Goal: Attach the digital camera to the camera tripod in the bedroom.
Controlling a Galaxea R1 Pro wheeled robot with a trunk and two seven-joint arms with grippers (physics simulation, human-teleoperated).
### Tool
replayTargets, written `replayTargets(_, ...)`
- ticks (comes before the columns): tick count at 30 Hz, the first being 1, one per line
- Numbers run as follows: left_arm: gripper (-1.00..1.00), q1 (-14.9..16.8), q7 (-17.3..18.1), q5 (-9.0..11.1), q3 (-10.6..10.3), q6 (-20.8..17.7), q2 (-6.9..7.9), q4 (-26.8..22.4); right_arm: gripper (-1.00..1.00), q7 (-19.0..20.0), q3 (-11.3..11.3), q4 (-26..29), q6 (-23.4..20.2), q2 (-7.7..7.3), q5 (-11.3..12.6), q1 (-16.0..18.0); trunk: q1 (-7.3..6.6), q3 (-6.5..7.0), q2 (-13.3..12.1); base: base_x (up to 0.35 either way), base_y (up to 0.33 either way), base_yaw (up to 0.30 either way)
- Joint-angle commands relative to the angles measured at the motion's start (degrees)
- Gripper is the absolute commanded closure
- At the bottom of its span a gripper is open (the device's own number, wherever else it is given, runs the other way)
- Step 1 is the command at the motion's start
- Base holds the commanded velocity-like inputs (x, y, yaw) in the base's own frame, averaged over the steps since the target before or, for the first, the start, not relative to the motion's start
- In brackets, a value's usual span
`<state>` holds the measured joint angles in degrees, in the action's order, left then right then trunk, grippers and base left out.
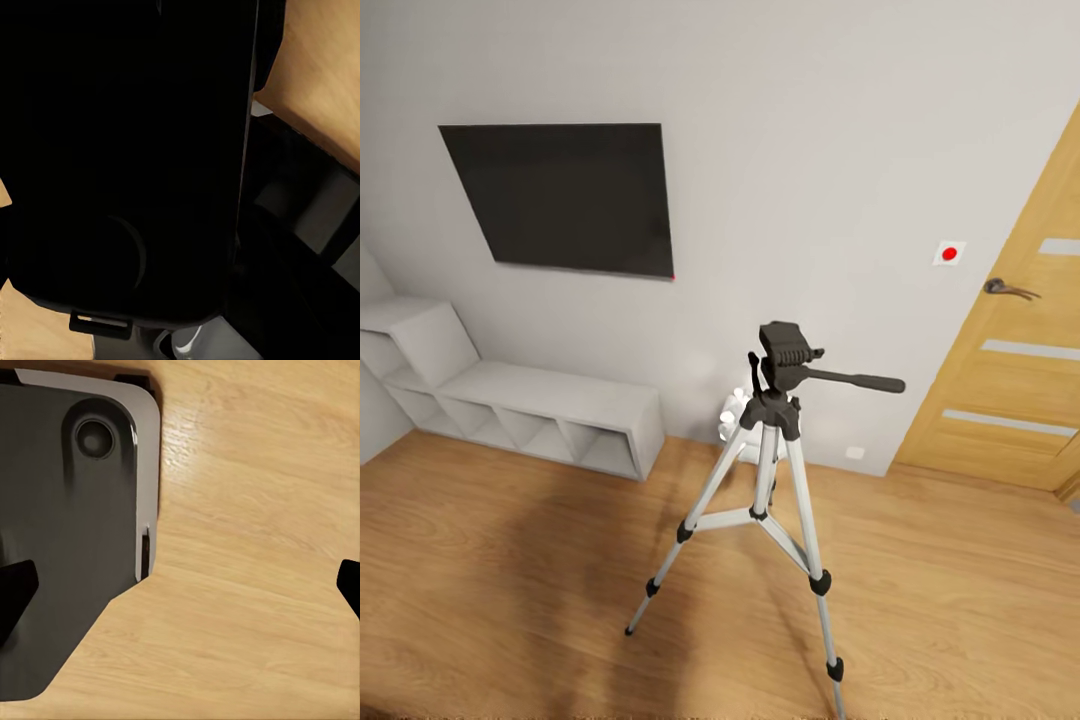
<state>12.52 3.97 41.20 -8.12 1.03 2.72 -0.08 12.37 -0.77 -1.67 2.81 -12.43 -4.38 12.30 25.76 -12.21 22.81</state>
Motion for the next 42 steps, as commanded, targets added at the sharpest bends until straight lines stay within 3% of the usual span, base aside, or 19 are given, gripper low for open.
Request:
replayTargets(1, 1.00, 0.05, 0.34, 0.54, -0.49, 0.12, 0.01, 0.08, -1.00, 0.11, -0.11, -0.18, 0.29, -0.03, -0.45, 0.09, 0.03, -0.20, 0.11, 0.000, 0.000, 0.000)
replayTargets(11, 1.00, 0.05, 0.34, 0.54, -0.49, 0.12, 0.01, 0.08, -1.00, 0.11, -0.11, -0.18, 0.27, -0.10, -0.51, 0.09, 0.03, -0.79, 0.11, 0.000, 0.000, 0.000)
replayTargets(42, 1.00, 0.05, 0.35, 0.54, -0.49, 0.12, 0.01, 0.08, -1.00, 0.46, -0.03, -0.18, 0.12, 0.10, -0.70, 0.09, 0.03, -0.86, 0.11, 0.000, 0.000, 0.000)
